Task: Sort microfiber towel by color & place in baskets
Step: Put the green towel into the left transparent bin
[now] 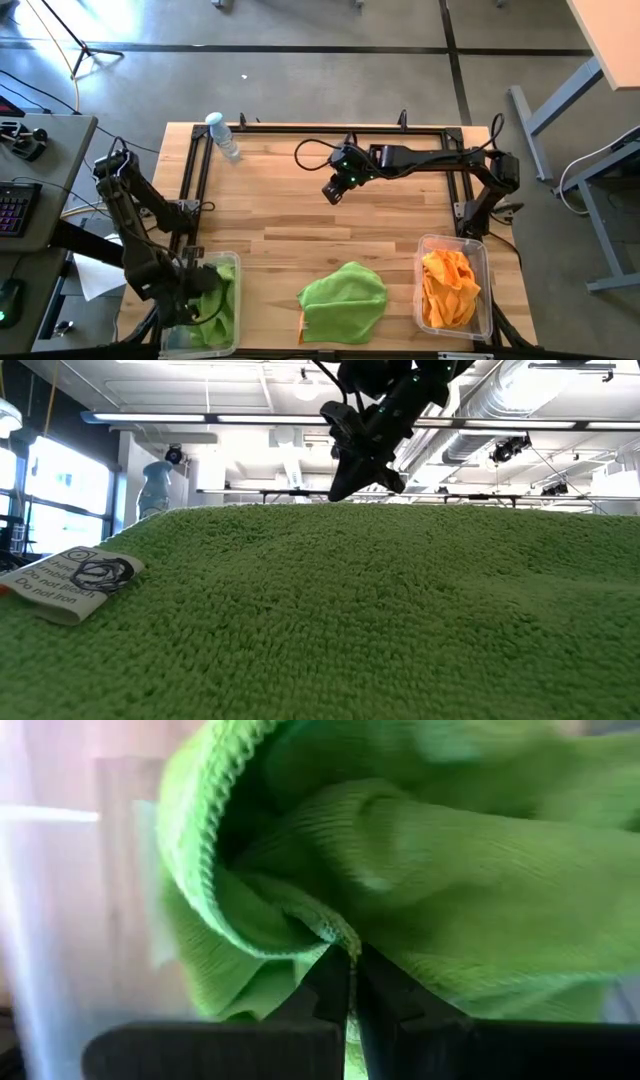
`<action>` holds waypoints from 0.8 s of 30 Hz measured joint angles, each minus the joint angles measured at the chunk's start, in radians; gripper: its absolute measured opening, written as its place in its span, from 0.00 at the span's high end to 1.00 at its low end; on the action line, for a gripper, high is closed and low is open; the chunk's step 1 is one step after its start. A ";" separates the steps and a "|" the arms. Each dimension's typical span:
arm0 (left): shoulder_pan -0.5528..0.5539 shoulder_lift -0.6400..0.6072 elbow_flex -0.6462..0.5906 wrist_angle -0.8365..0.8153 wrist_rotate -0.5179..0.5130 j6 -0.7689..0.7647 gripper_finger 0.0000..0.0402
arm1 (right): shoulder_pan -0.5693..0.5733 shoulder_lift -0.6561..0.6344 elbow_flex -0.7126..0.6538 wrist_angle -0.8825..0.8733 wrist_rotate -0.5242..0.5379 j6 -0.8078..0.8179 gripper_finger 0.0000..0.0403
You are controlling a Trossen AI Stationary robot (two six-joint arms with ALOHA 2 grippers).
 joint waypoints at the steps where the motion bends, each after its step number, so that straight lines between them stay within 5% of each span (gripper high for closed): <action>1: -0.007 0.003 0.000 0.018 0.000 0.002 1.00 | 0.002 0.000 0.000 0.000 0.000 0.003 1.00; 8: -0.017 0.135 0.000 0.186 0.057 0.109 1.00 | 0.002 0.000 0.000 0.000 0.000 0.003 1.00; 24: -0.017 0.374 0.004 0.243 0.079 0.038 1.00 | 0.002 0.000 0.000 -0.005 -0.006 -0.032 1.00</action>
